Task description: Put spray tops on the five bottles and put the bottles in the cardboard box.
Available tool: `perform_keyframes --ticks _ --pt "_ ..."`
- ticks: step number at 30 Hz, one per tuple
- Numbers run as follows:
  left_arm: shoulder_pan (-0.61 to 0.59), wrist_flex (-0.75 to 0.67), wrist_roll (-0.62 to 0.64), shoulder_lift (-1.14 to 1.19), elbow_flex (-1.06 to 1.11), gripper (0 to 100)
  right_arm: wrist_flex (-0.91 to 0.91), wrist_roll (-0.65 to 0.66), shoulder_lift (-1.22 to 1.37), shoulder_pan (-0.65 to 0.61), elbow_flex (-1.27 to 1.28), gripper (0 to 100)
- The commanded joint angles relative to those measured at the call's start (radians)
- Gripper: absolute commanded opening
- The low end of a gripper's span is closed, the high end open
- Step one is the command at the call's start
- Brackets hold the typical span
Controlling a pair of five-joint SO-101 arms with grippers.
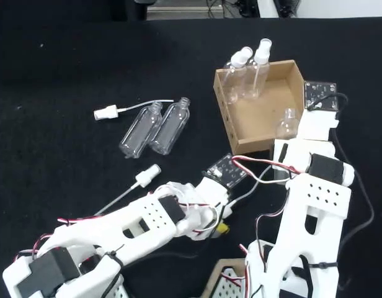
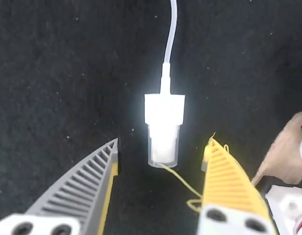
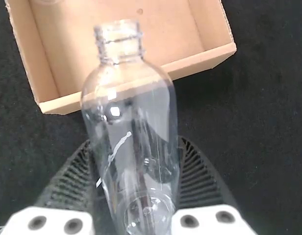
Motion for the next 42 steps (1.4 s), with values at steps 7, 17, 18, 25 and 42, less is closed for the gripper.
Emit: perform_keyframes --ticks 7,17,18,25,42 --pt "-0.012 0.097 -0.103 -0.015 -0.038 3 -0.092 -0.008 -0.041 0.012 0.05 1.1" --pt "-0.271 0.68 -0.434 -0.015 -0.245 3 -0.163 -0.035 -0.041 0.011 0.094 1.1" --pt "-0.298 0.701 -0.465 -0.015 -0.269 3 -0.163 -0.044 -0.041 0.011 0.094 1.1" --pt "-0.213 0.713 -0.334 -0.003 -0.349 12 -0.161 -0.044 -0.041 0.041 0.082 1.1" --pt "0.007 0.304 0.293 -0.002 -0.234 29 -0.158 -0.049 -0.035 0.104 0.059 1.1"
